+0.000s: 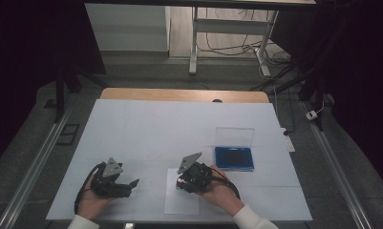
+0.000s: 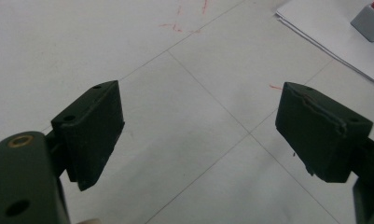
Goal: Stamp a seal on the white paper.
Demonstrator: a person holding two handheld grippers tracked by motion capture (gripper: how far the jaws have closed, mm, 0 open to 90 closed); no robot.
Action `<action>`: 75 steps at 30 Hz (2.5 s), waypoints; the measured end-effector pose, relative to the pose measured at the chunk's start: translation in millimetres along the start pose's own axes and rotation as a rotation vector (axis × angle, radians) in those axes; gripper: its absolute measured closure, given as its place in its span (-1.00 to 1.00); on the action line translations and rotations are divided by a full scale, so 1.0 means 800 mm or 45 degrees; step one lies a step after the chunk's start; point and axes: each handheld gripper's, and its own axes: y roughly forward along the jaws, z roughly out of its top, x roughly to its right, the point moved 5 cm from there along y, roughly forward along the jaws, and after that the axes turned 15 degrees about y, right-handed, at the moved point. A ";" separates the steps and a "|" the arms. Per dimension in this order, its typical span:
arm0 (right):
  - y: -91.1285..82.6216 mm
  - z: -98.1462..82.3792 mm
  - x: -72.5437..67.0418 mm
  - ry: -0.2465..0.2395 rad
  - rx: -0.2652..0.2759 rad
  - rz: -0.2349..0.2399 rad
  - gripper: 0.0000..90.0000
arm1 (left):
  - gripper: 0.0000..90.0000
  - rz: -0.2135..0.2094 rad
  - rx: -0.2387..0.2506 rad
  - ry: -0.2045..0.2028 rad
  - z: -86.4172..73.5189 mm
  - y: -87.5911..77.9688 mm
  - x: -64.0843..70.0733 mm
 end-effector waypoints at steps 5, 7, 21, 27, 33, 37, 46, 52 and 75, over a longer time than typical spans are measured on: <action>0.000 0.000 0.000 0.001 0.004 0.002 0.56 | -0.66 0.000 0.001 -0.001 0.000 0.000 0.000; 0.000 0.000 0.000 -0.003 0.005 0.001 0.56 | -0.66 -0.002 0.000 0.001 0.000 0.000 -0.001; -0.006 0.001 0.003 0.025 0.032 0.030 0.55 | -0.66 0.000 -0.003 -0.008 -0.003 0.001 -0.004; -0.009 0.001 0.010 0.069 0.059 0.038 0.55 | -0.66 0.000 -0.001 -0.006 -0.003 0.001 -0.003; -0.024 0.003 0.021 0.157 0.133 0.079 0.55 | -0.66 -0.002 -0.003 -0.007 -0.004 0.001 -0.004; -0.030 0.002 0.027 0.179 0.166 0.081 0.54 | -0.66 0.001 -0.007 -0.003 -0.003 0.002 -0.003; -0.039 0.002 0.034 0.195 0.186 0.073 0.54 | -0.66 -0.004 -0.014 0.007 -0.004 0.003 -0.003; -0.046 0.002 0.038 0.205 0.206 0.063 0.55 | -0.66 -0.004 -0.013 0.009 -0.004 0.003 -0.003; -0.091 -0.002 0.072 0.246 0.310 -0.044 0.55 | -0.66 -0.001 -0.010 0.011 -0.003 0.002 -0.003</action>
